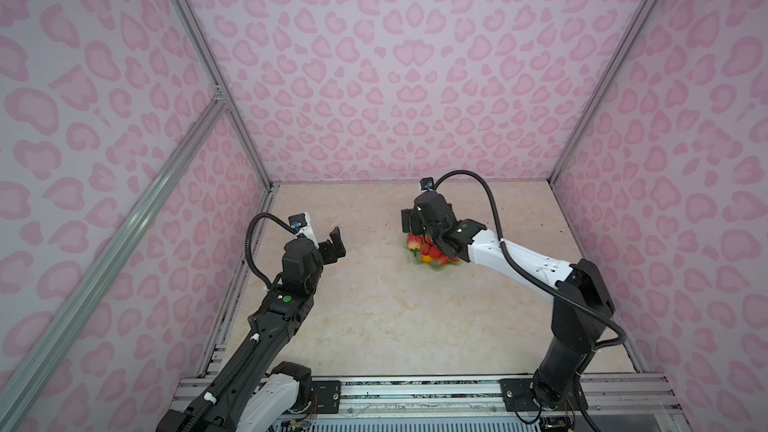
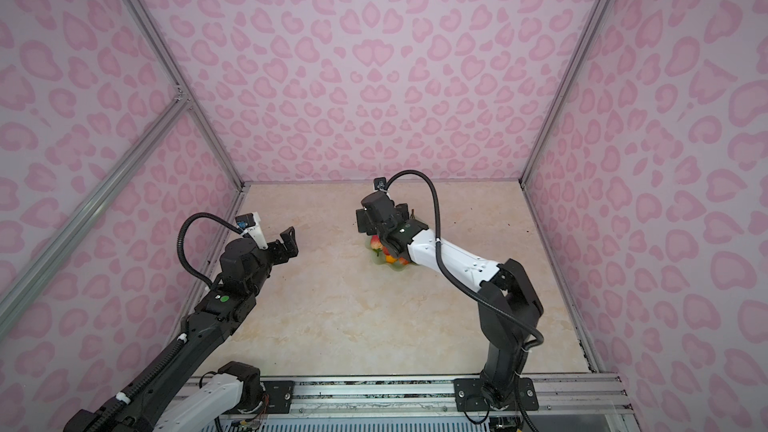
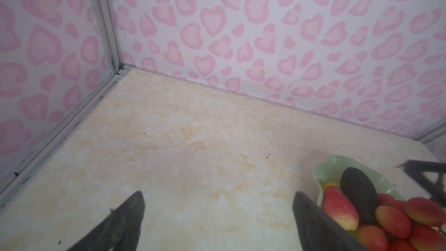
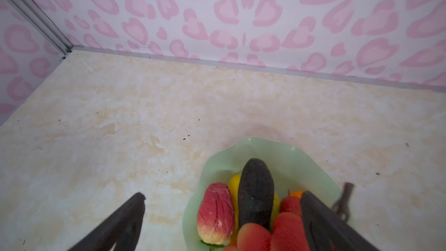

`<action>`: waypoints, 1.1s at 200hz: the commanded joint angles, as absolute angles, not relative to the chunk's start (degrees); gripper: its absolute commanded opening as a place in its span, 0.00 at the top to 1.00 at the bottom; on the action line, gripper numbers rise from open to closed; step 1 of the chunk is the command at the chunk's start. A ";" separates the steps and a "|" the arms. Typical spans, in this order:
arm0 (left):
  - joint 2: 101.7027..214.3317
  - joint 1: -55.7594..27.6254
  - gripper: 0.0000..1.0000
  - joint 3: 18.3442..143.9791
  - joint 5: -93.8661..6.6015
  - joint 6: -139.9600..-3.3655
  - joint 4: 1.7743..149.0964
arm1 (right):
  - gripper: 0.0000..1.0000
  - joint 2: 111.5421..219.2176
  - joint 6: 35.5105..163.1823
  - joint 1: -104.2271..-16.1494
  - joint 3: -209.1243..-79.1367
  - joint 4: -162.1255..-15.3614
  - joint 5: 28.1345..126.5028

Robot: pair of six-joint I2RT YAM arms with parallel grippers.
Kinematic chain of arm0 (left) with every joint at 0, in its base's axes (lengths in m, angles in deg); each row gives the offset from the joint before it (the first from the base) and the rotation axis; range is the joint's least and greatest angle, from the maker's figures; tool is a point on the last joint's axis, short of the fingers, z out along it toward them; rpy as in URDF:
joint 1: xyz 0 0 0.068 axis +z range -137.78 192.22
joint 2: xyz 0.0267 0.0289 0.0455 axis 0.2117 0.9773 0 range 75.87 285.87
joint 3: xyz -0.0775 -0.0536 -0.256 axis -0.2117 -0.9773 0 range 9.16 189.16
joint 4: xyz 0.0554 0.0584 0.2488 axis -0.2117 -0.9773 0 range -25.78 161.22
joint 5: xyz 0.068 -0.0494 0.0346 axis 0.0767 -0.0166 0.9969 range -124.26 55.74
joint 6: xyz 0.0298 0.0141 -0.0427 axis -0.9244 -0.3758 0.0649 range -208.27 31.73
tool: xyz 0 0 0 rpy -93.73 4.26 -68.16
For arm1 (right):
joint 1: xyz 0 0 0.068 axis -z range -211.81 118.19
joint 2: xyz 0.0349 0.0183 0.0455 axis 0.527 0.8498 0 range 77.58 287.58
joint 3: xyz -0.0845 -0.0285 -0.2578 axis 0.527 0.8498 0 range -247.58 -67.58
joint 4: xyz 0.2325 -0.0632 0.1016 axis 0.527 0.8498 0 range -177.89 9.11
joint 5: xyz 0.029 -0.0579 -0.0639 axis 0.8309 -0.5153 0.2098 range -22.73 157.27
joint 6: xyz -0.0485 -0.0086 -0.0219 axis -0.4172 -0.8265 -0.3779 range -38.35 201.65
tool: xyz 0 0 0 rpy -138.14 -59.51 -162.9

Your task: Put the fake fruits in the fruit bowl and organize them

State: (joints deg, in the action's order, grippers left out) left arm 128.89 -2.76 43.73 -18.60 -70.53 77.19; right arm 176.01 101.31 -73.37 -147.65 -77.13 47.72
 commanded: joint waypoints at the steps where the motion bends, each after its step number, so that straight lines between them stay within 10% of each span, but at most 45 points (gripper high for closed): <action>1: 128.81 -1.61 0.03 40.92 -11.58 -74.88 85.55 | 0.01 168.21 95.54 -69.16 -139.09 -84.58 50.82; 82: 139.00 9.31 0.03 25.93 -11.90 -82.55 113.38 | 0.01 142.10 87.44 -42.91 -96.27 -108.49 47.43; 181: 160.01 14.62 0.03 28.09 -30.69 -83.64 126.98 | 0.00 168.22 80.74 -35.63 -84.04 -153.97 55.82; 220: 159.99 14.34 0.03 28.21 -30.28 -83.79 126.68 | 0.00 167.57 81.52 -35.59 -85.46 -149.76 54.86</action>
